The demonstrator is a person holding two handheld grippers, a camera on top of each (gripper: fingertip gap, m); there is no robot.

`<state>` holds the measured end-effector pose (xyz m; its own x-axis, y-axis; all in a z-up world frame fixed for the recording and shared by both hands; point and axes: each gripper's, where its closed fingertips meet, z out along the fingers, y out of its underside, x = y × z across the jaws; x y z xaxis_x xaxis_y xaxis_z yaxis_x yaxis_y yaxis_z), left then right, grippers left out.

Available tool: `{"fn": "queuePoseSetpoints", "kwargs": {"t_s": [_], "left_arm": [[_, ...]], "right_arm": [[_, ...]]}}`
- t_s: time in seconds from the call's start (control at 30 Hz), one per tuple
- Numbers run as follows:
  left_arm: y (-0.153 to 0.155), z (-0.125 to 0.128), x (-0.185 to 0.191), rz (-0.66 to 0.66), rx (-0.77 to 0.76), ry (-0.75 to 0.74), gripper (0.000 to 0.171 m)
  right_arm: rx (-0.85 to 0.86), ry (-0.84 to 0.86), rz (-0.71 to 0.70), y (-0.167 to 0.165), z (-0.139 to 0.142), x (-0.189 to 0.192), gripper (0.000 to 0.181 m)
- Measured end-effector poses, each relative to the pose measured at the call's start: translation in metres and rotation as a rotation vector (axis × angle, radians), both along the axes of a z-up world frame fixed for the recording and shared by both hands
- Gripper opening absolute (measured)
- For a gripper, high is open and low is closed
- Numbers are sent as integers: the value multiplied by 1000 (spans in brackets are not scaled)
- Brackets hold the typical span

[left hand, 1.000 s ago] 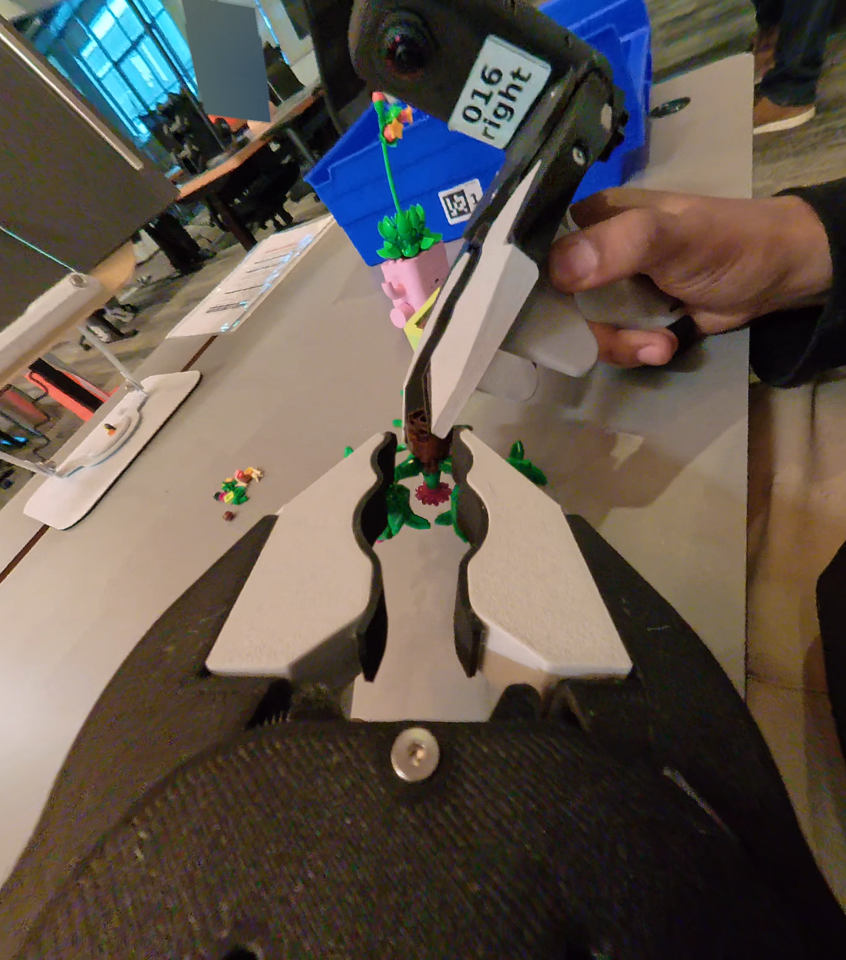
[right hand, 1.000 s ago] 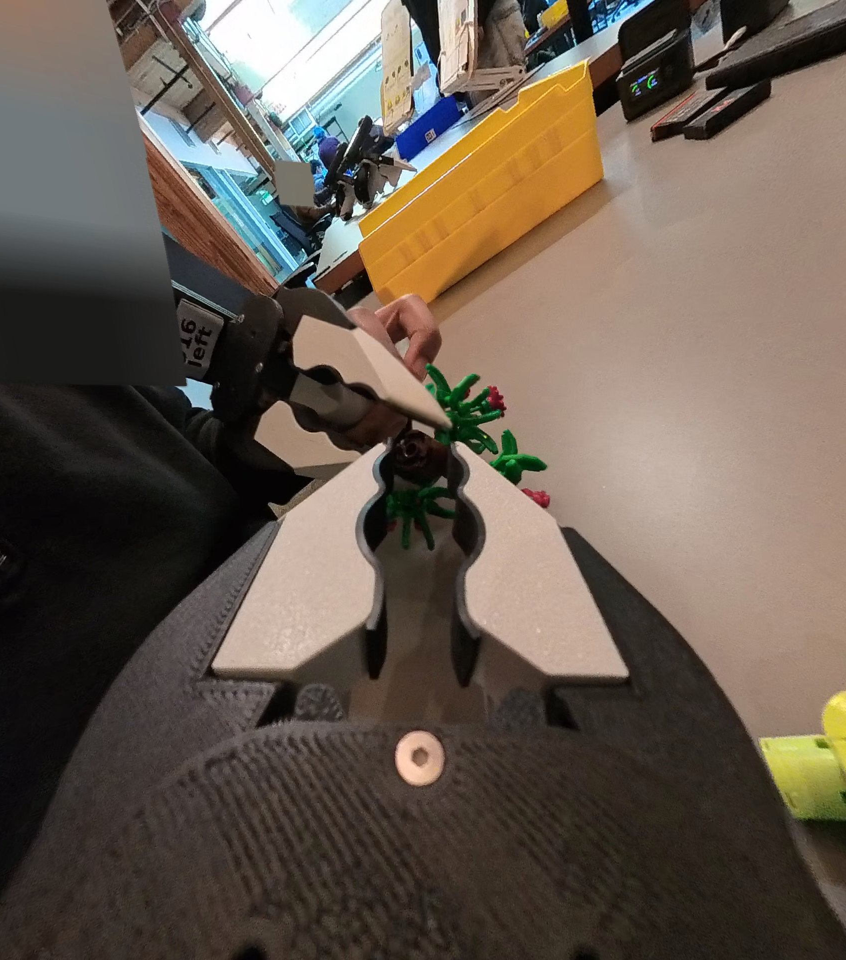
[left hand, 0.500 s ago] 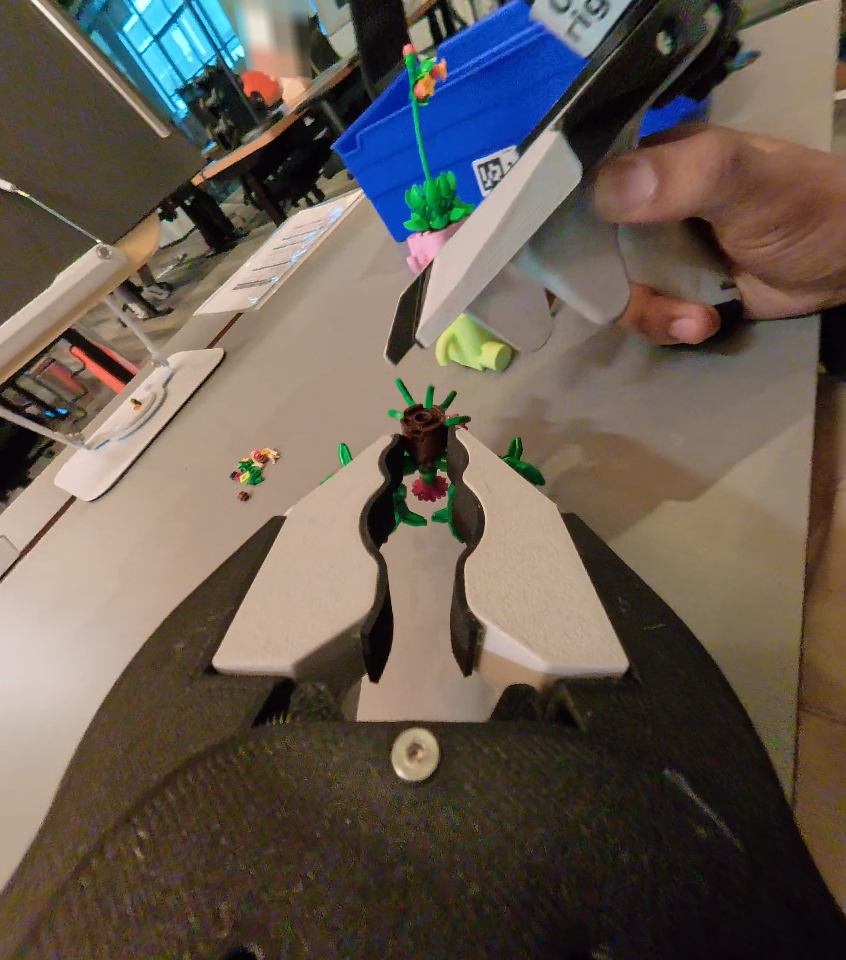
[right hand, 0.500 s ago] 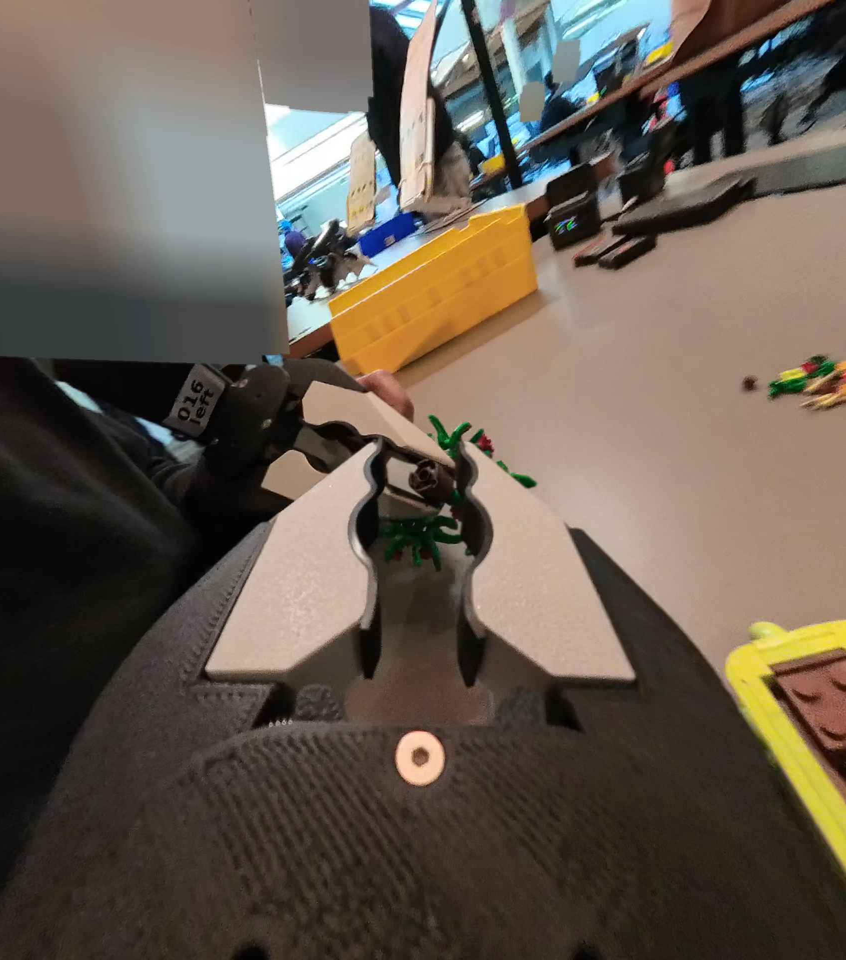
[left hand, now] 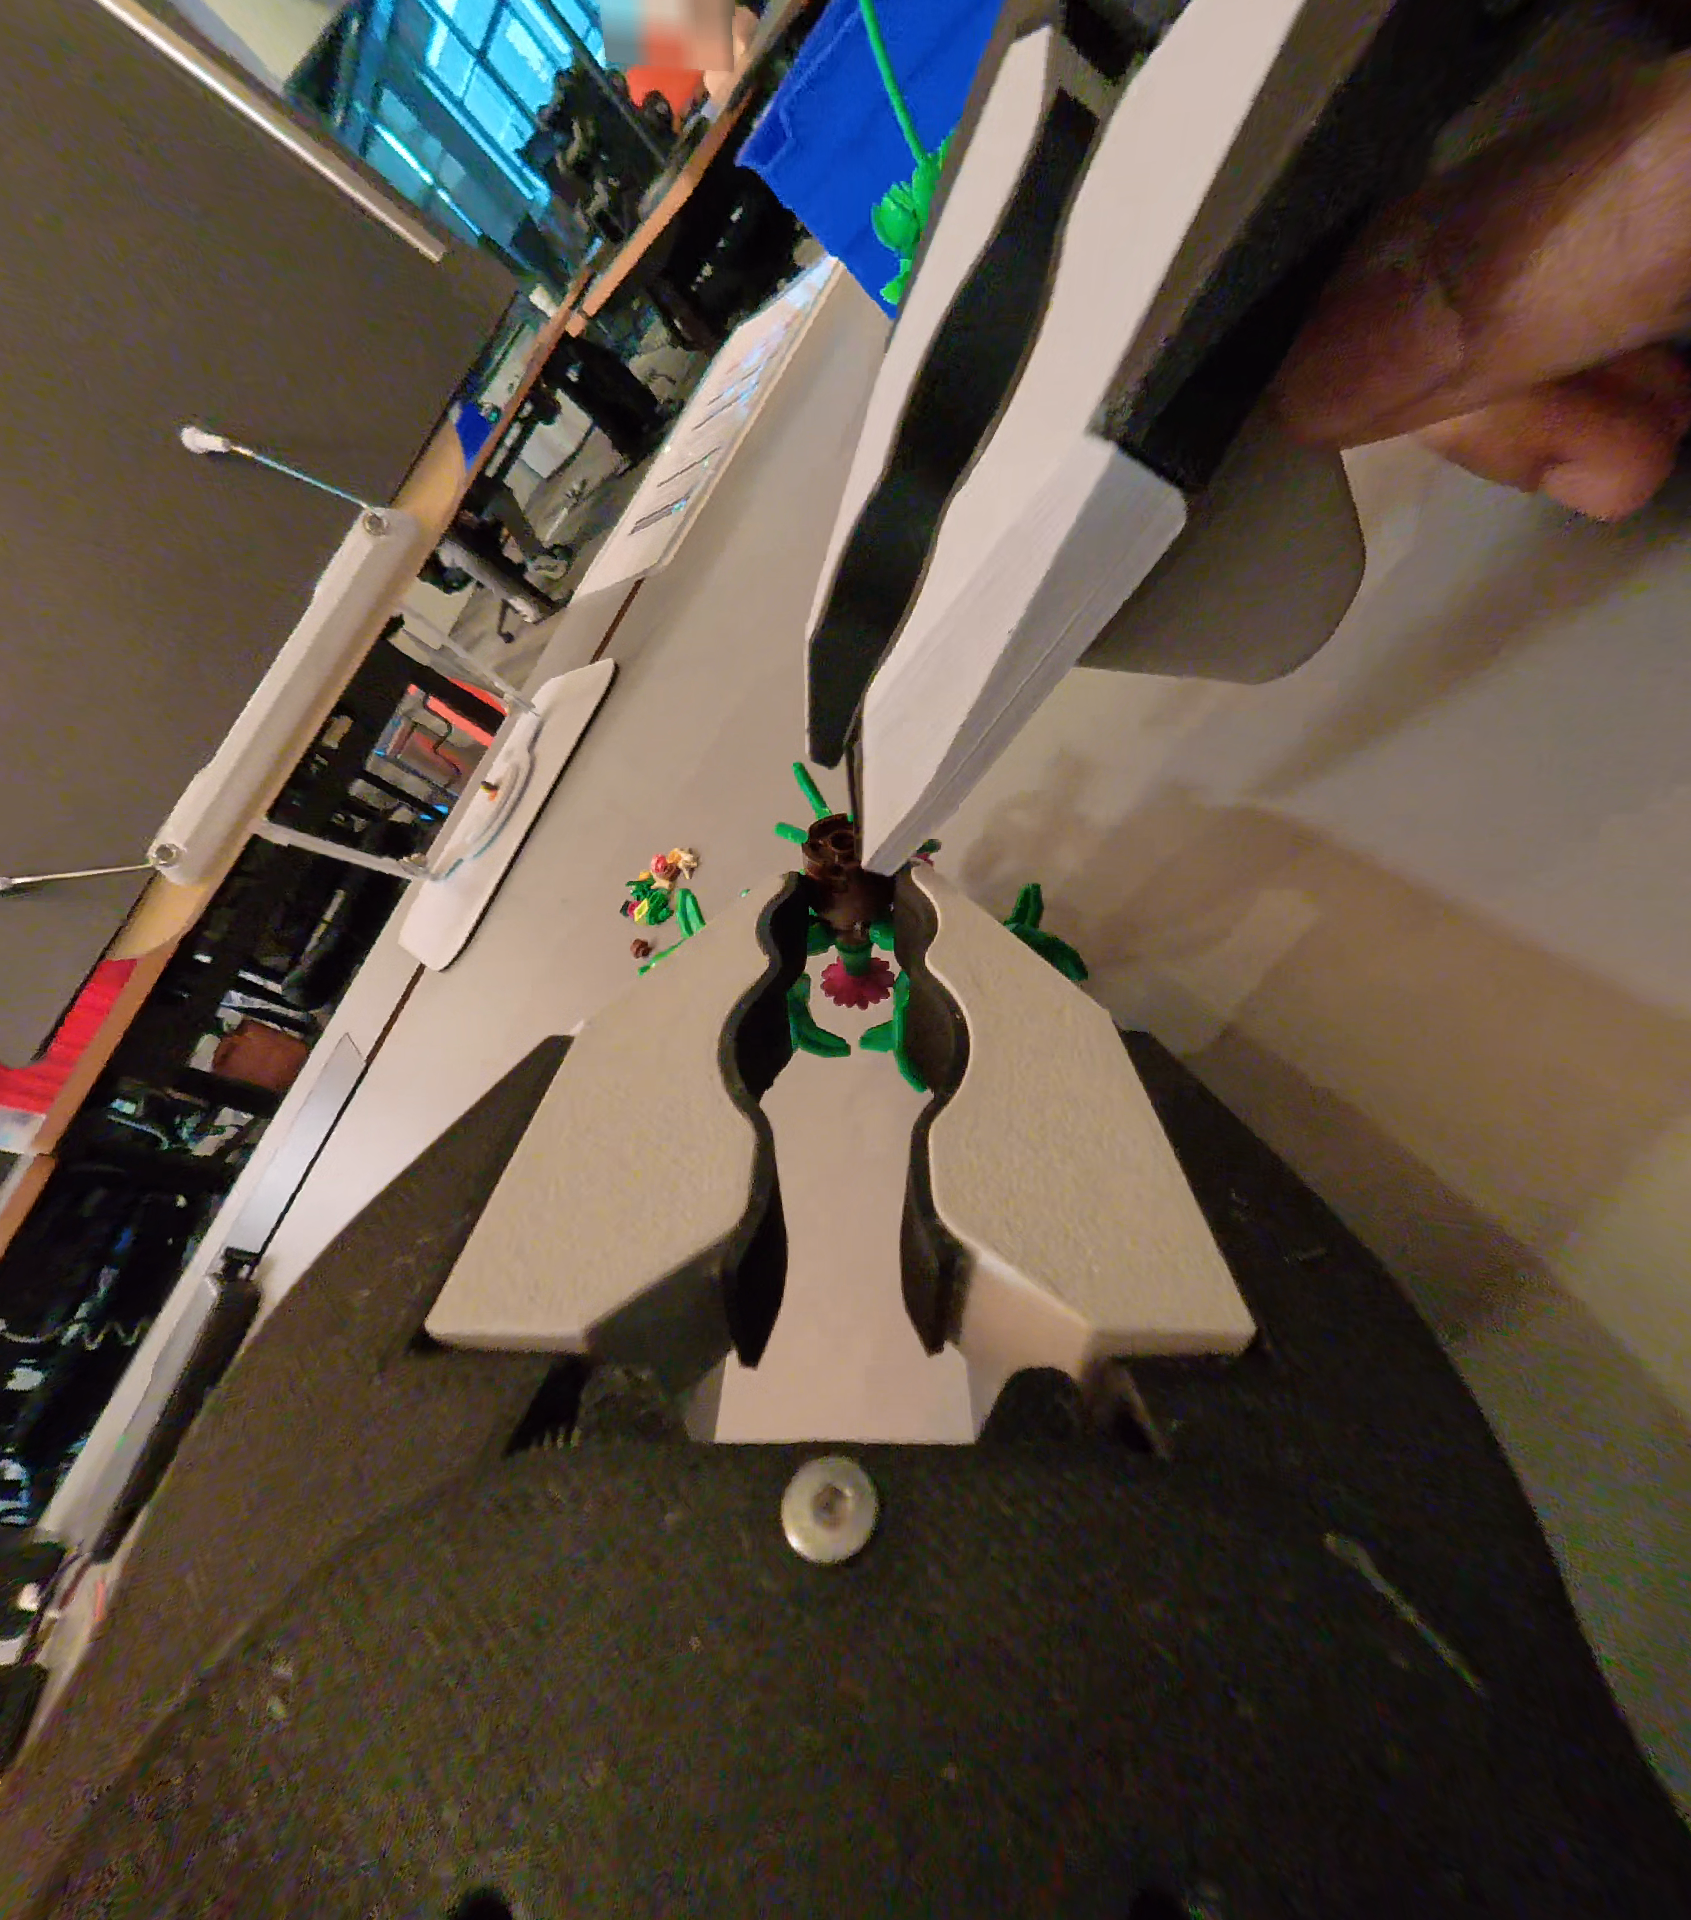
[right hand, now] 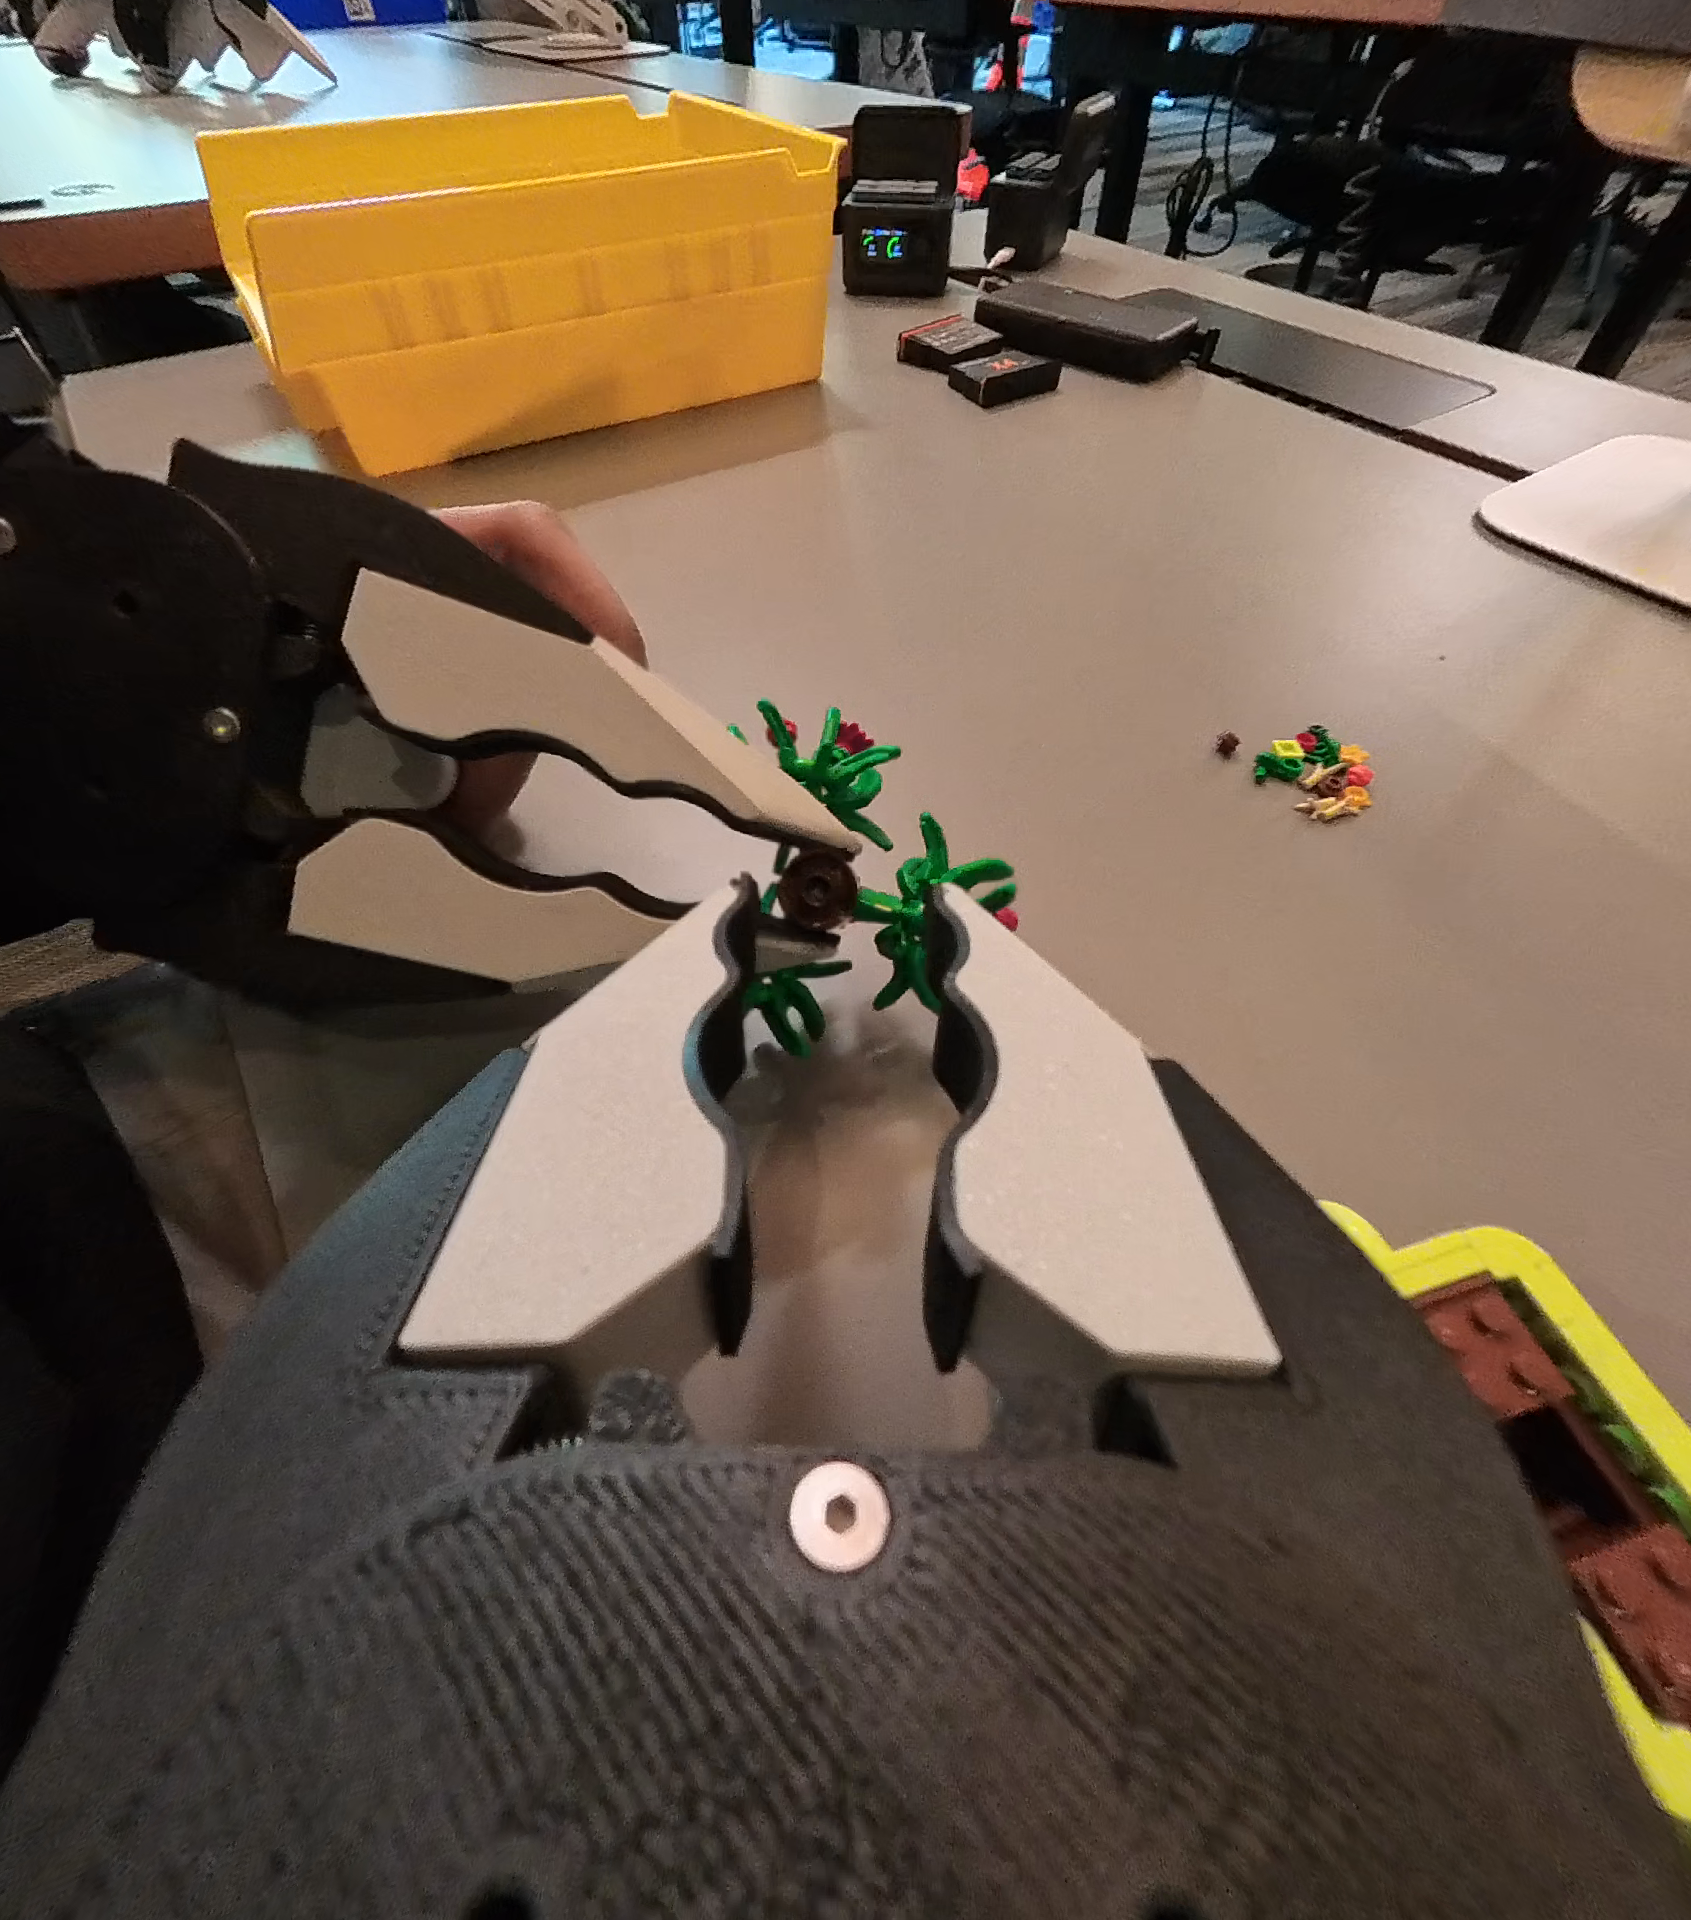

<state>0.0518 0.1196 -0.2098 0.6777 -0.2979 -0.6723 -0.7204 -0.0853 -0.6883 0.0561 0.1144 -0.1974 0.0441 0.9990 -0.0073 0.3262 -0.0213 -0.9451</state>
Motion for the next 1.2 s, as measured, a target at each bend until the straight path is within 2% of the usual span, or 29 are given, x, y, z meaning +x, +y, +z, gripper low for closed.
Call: {"fn": "queuePoseSetpoints", "kwargs": {"t_s": [0.23,0.37,0.53,0.67,0.93,1.13,1.2], "left_arm": [[2,-8,1,18,65,196,13],[4,-7,-1,27,55,170,12],[4,-9,0,18,54,183,13],[5,-10,-1,18,36,174,13],[9,-13,-5,41,0,150,15],[10,-14,-7,39,9,163,15],[10,-14,-7,35,15,169,15]], "right_arm": [[-4,-19,3,-1,-3,-1,14],[-8,-95,-10,-2,-15,-4,22],[-51,-104,-17,-1,-17,-5,30],[-101,-138,-51,0,-23,-8,15],[-118,-135,-87,5,-23,-11,14],[-24,-149,-143,6,-24,-13,14],[-39,-149,-142,6,-24,-14,14]]}}
